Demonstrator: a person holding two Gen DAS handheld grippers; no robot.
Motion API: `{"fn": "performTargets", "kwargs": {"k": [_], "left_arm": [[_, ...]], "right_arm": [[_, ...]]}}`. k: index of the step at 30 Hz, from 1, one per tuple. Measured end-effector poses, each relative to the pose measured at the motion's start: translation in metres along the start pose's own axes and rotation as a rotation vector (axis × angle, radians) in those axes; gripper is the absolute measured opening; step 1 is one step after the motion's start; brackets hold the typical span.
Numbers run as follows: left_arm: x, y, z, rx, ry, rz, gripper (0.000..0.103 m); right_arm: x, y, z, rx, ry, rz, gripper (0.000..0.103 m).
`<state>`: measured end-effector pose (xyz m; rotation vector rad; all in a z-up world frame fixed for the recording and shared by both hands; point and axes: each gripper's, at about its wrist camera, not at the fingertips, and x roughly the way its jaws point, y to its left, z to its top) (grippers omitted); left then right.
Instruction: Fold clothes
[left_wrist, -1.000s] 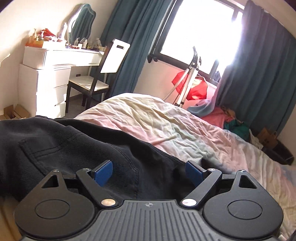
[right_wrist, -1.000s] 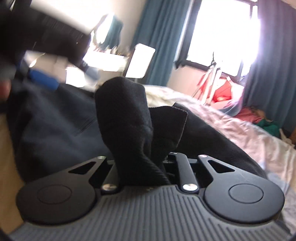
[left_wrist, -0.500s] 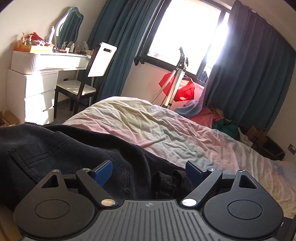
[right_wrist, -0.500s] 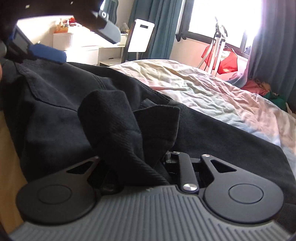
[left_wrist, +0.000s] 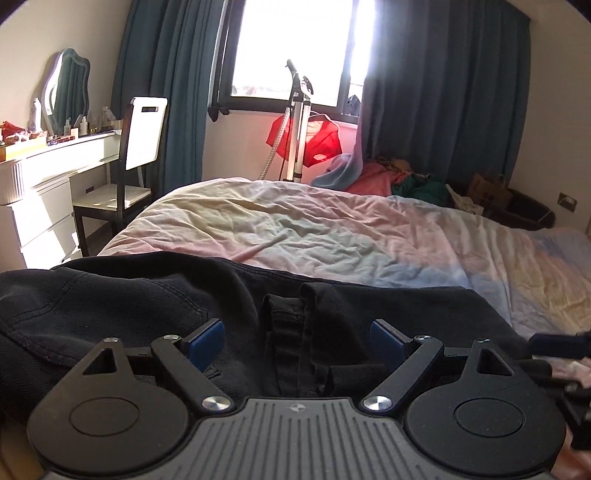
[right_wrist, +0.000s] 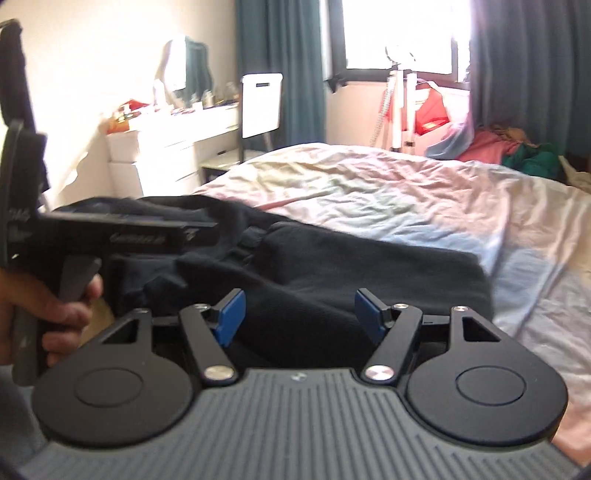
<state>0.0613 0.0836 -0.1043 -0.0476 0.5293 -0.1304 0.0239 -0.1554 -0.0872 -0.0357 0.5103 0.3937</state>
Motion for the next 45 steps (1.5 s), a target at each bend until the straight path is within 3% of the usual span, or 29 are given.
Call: {"fn": "performTargets", "kwargs": {"k": [3,8,13,21,25,29,31,35,38,40,42,45], "left_arm": [[0.005,-0.008,-0.008,0.042,0.031,0.022,0.088],[0.021,-0.012,-0.023,0.082,0.116,0.061,0.088],[0.038,-0.017,-0.032,0.105,0.184,0.061,0.089],[0.034,-0.017,-0.034,0.106,0.178,0.07,0.09],[0.019,-0.006,-0.028,0.045,0.166,0.054,0.09],[-0.016,0.02,-0.018,-0.104,0.135,0.002,0.093],[-0.038,0.04,-0.011,-0.203,0.113,0.012,0.095],[-0.072,0.104,-0.011,-0.518,0.113,0.0,0.099],[-0.073,0.153,-0.026,-0.793,0.2,-0.003,0.099],[-0.065,0.18,-0.042,-0.996,0.235,-0.053,0.099],[-0.053,0.2,-0.057,-1.156,0.242,-0.091,0.099],[-0.034,0.22,-0.069,-1.306,0.205,-0.063,0.096]], "right_arm": [[0.0,-0.031,-0.005,0.109,-0.028,-0.124,0.068],[0.019,-0.059,-0.026,0.251,0.004,-0.193,0.068],[0.047,-0.06,-0.044,0.212,0.098,-0.214,0.068],[0.045,-0.064,-0.049,0.228,0.088,-0.199,0.07],[0.043,-0.064,-0.049,0.231,0.087,-0.196,0.07],[0.042,-0.065,-0.05,0.241,0.088,-0.191,0.07],[0.041,-0.066,-0.05,0.244,0.088,-0.19,0.069],[0.042,-0.064,-0.05,0.23,0.089,-0.194,0.069],[0.043,-0.063,-0.05,0.223,0.092,-0.2,0.069],[0.043,-0.062,-0.049,0.221,0.094,-0.204,0.07],[0.043,-0.061,-0.049,0.217,0.096,-0.211,0.07],[0.042,-0.057,-0.049,0.195,0.094,-0.22,0.069]]}}
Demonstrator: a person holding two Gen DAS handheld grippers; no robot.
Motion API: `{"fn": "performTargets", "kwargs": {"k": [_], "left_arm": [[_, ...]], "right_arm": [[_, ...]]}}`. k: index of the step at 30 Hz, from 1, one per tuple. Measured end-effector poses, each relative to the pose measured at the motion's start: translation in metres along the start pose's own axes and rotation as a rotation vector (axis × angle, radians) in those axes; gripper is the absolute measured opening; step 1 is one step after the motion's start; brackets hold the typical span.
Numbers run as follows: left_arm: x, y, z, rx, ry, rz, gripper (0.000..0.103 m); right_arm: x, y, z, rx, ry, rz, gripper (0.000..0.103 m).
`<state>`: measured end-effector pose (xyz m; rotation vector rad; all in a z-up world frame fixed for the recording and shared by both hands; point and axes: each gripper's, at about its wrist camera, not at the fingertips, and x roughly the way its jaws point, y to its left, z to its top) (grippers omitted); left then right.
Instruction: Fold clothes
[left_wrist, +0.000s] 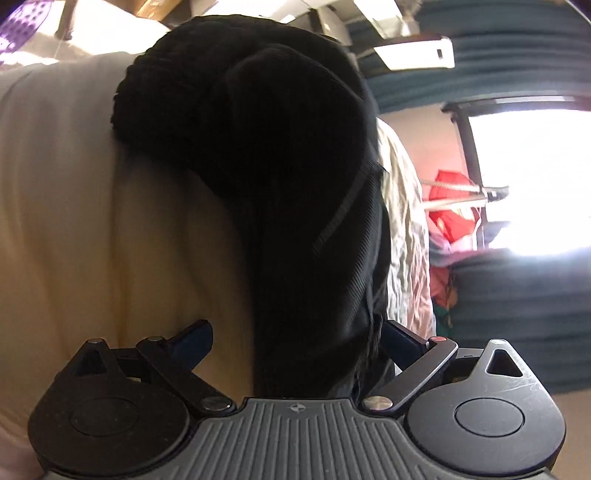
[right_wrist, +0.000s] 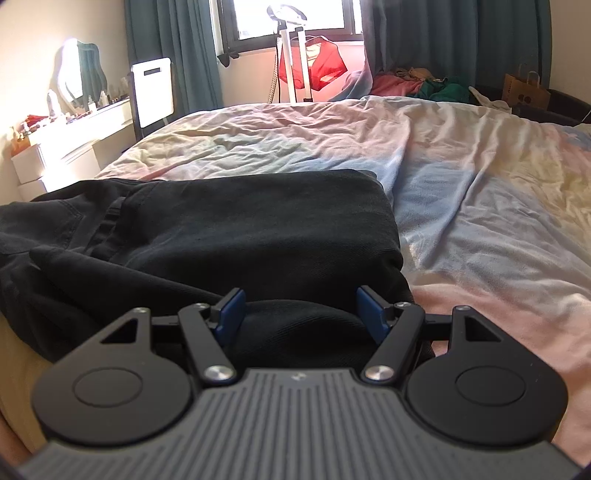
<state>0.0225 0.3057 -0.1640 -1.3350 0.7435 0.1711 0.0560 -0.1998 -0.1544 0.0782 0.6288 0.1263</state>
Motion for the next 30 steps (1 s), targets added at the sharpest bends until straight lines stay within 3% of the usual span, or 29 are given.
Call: {"fn": "performTargets", "kwargs": {"k": [4,7,10,12,14,15,18,22,26,30], "left_arm": [[0.013,-0.001,0.026,-0.077,-0.103,-0.046,0.095],[0.014,-0.005,0.046,-0.057,-0.226,-0.025,0.086],[0.019,0.0,0.06,-0.068,-0.282,-0.017,0.073],[0.021,0.001,0.064,-0.055,-0.302,-0.004,0.065],[0.02,-0.004,0.065,-0.004,-0.32,0.018,0.057],[0.019,-0.01,0.064,0.038,-0.332,0.039,0.051],[0.016,-0.029,0.058,0.154,-0.376,0.086,0.038],[0.007,-0.074,0.033,0.392,-0.466,0.177,0.029],[0.011,-0.155,-0.034,0.803,-0.621,0.291,0.027],[0.019,-0.23,-0.111,1.04,-0.72,0.264,0.026]], "right_arm": [[-0.003,0.003,0.001,-0.009,-0.011,-0.01,0.07],[-0.013,0.014,0.004,-0.062,-0.1,0.011,0.07],[-0.022,0.03,0.005,-0.119,-0.181,0.078,0.068],[-0.016,0.039,0.003,-0.15,-0.152,0.105,0.068],[0.003,0.047,-0.003,-0.186,-0.052,0.1,0.069],[0.01,0.049,-0.006,-0.201,-0.013,0.112,0.069],[0.015,0.051,-0.01,-0.215,-0.002,0.146,0.07],[0.011,0.047,-0.01,-0.185,-0.003,0.163,0.07],[0.002,0.042,-0.006,-0.141,-0.013,0.168,0.067],[-0.009,0.028,0.002,-0.079,-0.049,0.113,0.068]]}}
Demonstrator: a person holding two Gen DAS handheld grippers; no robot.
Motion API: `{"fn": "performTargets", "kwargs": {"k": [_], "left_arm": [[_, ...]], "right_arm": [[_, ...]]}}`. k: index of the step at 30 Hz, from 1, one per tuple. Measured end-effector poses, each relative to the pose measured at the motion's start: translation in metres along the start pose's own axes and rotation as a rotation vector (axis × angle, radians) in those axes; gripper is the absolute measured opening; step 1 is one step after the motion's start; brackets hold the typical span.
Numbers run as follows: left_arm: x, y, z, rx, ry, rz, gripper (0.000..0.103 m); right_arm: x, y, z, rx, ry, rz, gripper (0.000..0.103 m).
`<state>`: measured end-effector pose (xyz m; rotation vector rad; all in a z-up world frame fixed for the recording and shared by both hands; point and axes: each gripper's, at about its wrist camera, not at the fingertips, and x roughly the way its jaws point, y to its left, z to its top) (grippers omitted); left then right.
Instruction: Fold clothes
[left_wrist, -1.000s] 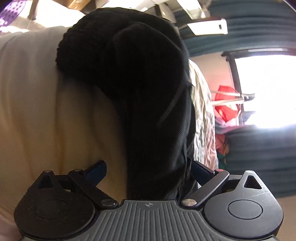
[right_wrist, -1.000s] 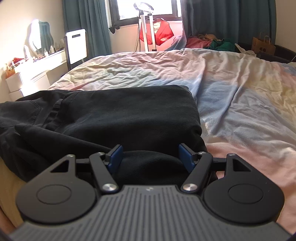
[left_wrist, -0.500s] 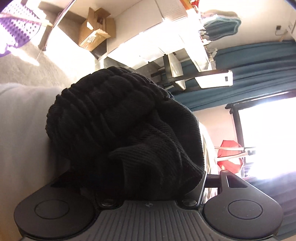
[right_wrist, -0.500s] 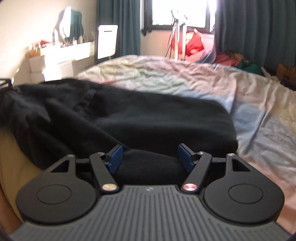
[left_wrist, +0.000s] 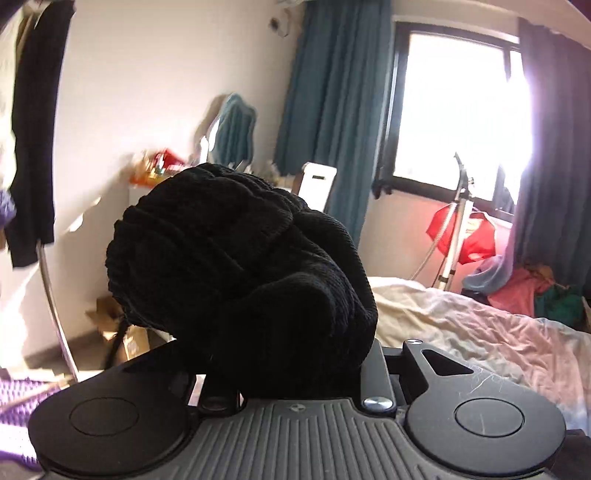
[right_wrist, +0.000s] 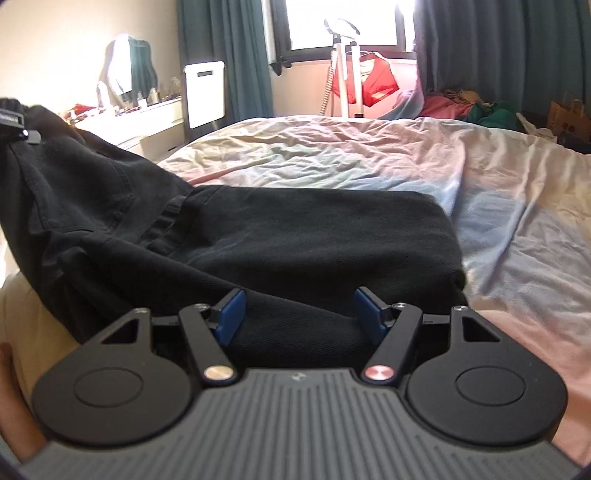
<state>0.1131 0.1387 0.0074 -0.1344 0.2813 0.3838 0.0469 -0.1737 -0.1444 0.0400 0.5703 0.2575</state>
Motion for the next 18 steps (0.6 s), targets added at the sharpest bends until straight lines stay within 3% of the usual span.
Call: {"fn": "performTargets", "kwargs": {"k": [4,9,14,18], "left_arm": [[-0.033,-0.099,0.015,0.146,-0.107,-0.06,0.026],[-0.07,-0.227,-0.016,0.341,-0.199,-0.157,0.026],[-0.08,-0.333,-0.09,0.533,-0.207,-0.241,0.025],[-0.066,-0.392,-0.164,0.706,-0.134,-0.295,0.025]], "right_arm": [[-0.016,-0.036,0.009,0.158,-0.024,-0.097,0.068],[-0.046,-0.101,0.014,0.412,-0.097,-0.253,0.068],[-0.071,-0.147,0.01,0.591,-0.186,-0.379,0.069],[-0.084,-0.165,0.008,0.644,-0.238,-0.428,0.07]]}}
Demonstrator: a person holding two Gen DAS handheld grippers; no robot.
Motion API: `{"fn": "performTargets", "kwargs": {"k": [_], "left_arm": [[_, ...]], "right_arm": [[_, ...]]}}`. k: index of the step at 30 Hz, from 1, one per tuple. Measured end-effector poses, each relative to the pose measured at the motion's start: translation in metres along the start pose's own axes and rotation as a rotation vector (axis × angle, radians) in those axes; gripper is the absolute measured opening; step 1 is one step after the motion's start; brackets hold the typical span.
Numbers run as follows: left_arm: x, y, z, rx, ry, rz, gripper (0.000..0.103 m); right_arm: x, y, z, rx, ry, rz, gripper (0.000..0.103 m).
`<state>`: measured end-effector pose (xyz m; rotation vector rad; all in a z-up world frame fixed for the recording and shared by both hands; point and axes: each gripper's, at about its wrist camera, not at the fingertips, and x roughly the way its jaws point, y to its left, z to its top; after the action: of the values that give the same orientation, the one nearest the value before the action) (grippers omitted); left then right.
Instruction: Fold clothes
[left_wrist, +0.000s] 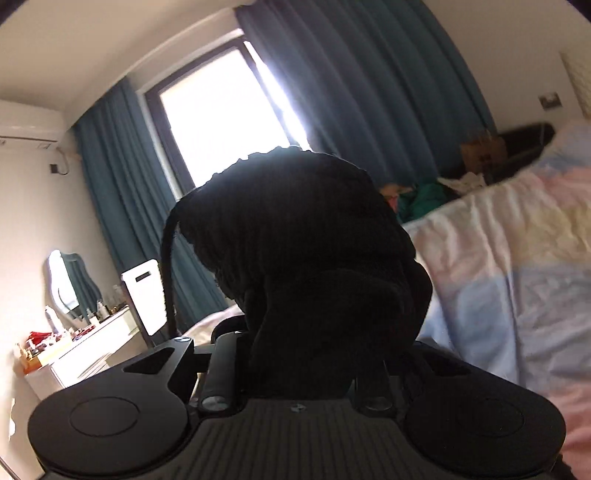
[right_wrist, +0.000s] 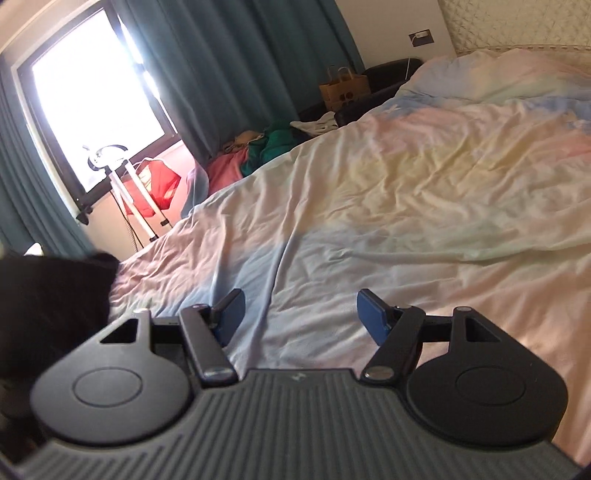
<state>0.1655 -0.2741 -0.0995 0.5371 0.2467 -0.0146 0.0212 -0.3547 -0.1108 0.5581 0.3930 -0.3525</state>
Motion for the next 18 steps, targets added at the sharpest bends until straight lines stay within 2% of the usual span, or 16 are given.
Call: {"fn": "performTargets", "kwargs": {"k": [3,5,7,8,11,12,13,15,18], "left_arm": [[0.023,-0.043,-0.026,0.119,0.07,-0.053,0.026],[0.02,-0.055,-0.036,0.157,0.052,-0.038,0.028],[0.02,-0.054,-0.042,0.168,0.042,-0.041,0.035],[0.021,-0.053,-0.04,0.177,0.045,-0.054,0.041],[0.016,-0.049,-0.037,0.218,0.046,-0.095,0.071],[0.009,-0.042,-0.039,0.216,0.04,-0.12,0.079],[0.002,-0.034,-0.042,0.215,0.033,-0.146,0.082],[-0.012,-0.018,-0.046,0.207,0.022,-0.2,0.101],[-0.039,0.01,-0.052,0.165,0.021,-0.307,0.102]], "right_arm": [[0.002,-0.005,0.002,0.016,0.004,0.012,0.07],[0.007,-0.006,0.0,0.023,0.022,0.02,0.07],[0.012,-0.006,-0.002,0.03,0.039,0.028,0.07],[0.012,-0.005,-0.003,0.033,0.047,0.035,0.07],[0.013,-0.002,-0.006,0.038,0.066,0.056,0.07],[0.014,-0.001,-0.007,0.036,0.067,0.061,0.07],[0.014,0.0,-0.007,0.034,0.068,0.066,0.07],[0.011,0.003,-0.008,0.03,0.066,0.084,0.07],[0.009,0.007,-0.009,0.023,0.064,0.12,0.07]]}}
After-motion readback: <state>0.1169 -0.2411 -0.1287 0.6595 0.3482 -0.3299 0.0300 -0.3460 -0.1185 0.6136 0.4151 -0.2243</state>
